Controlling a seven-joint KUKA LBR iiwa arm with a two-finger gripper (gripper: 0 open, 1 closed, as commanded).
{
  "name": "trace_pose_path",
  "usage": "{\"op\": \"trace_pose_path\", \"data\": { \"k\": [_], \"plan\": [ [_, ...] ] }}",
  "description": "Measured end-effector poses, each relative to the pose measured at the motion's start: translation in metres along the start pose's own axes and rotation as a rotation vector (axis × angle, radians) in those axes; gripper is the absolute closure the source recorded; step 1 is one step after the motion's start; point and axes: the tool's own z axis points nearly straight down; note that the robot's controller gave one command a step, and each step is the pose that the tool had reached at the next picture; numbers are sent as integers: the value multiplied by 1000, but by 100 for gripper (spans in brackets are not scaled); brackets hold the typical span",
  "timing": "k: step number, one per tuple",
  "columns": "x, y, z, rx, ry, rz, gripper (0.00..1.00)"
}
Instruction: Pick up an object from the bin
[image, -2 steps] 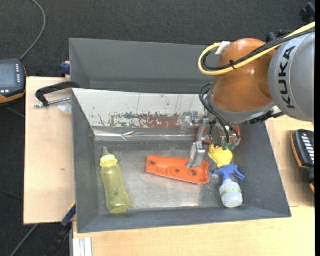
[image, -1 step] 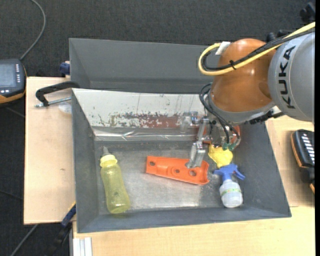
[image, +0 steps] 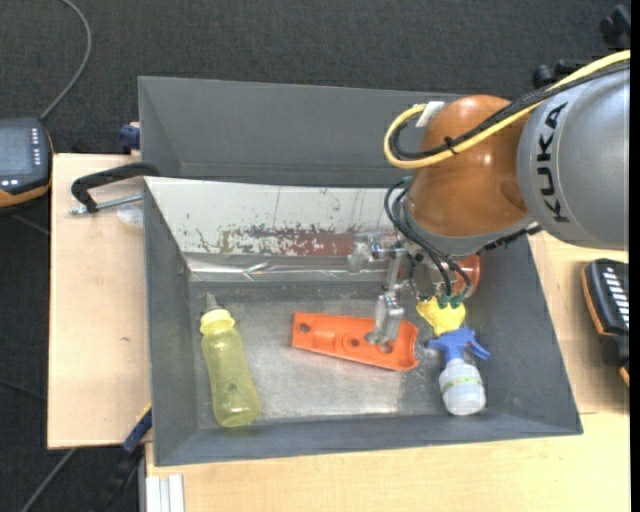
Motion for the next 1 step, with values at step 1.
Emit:
{"op": "trace_pose_path", "data": {
  "k": [1],
  "plan": [
    [9,1,64,-1,-2,22,0]
  ]
}}
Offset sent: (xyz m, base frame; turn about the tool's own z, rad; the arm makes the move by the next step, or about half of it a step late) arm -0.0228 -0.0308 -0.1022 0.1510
